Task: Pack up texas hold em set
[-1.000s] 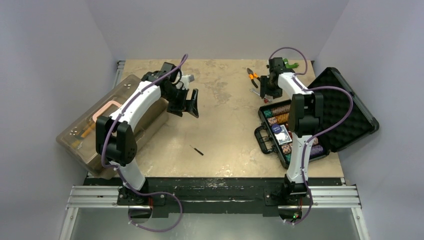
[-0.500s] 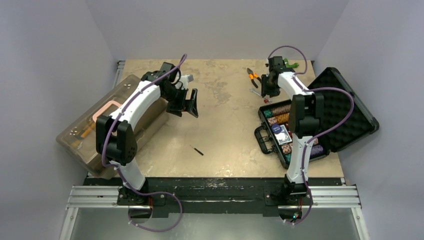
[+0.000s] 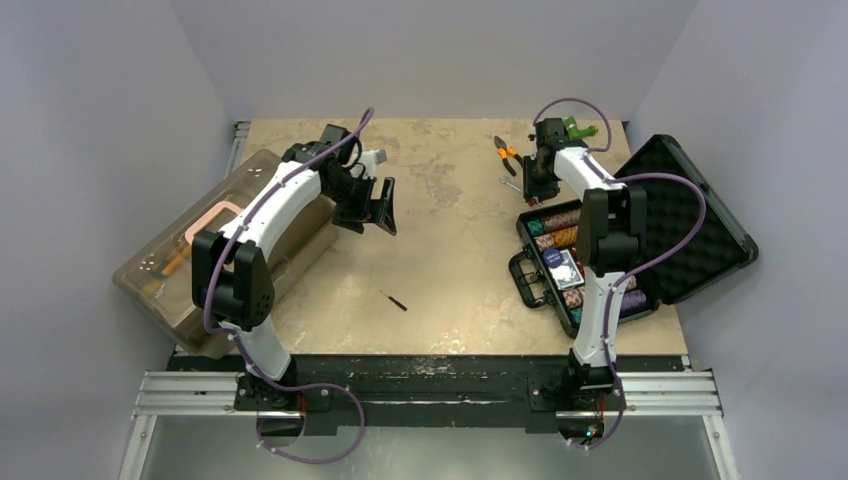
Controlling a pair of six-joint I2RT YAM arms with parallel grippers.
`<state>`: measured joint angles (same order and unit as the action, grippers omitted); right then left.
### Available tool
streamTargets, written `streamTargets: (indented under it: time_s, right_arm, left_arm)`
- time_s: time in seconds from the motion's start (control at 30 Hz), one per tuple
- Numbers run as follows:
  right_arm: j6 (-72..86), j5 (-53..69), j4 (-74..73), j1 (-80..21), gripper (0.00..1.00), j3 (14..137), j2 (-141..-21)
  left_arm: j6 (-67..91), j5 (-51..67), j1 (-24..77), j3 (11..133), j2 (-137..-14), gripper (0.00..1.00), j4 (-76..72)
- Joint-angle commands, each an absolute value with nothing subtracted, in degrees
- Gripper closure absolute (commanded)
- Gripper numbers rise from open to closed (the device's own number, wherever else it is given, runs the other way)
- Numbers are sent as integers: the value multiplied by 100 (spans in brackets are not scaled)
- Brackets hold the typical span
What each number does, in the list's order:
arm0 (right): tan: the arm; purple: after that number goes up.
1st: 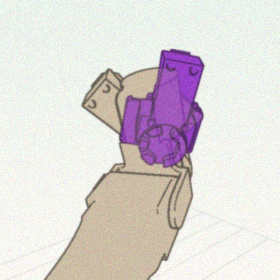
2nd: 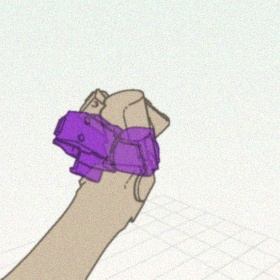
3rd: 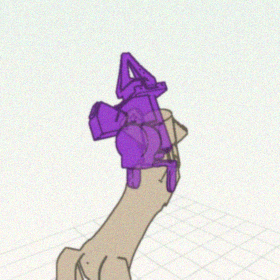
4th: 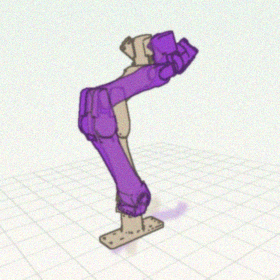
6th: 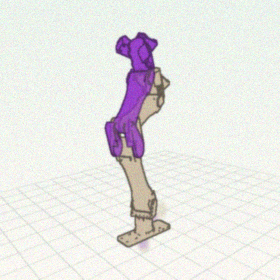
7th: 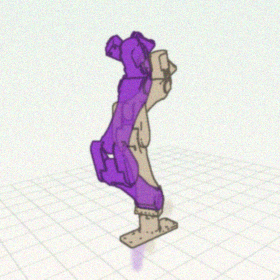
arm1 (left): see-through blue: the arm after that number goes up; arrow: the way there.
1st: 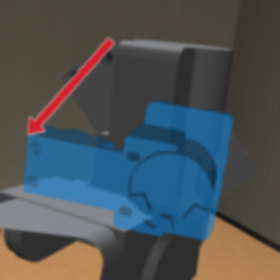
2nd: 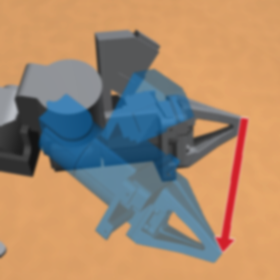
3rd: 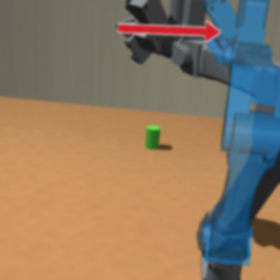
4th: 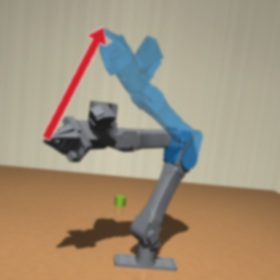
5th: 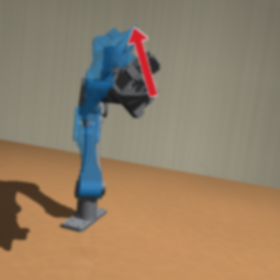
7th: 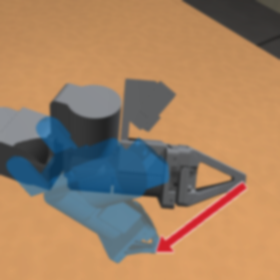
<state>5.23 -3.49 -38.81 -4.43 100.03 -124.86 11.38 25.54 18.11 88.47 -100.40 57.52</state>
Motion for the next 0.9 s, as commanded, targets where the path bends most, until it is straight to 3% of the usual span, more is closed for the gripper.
streamTargets:
  time_s: [0.0, 0.5, 0.77, 0.87]
  right_arm:
    - [353, -376, -3871, -503, 68, 10089, -12512]
    - [392, -457, -3745, -527, 74, 10131, -12610]
    - [657, -338, -3806, -556, 98, 10309, -12248]
    - [927, -318, -3861, -557, 100, 10272, -11956]
  left_arm:
    - [1142, 2640, 1769, 8827, -9986, 10, 5713]
    - [1143, 2618, 1775, 8755, -9888, 10, 5692]
    - [1168, 2634, 1768, 8733, -9857, 10, 5688]
    - [1177, 2637, 1775, 8753, -9861, 10, 5701]
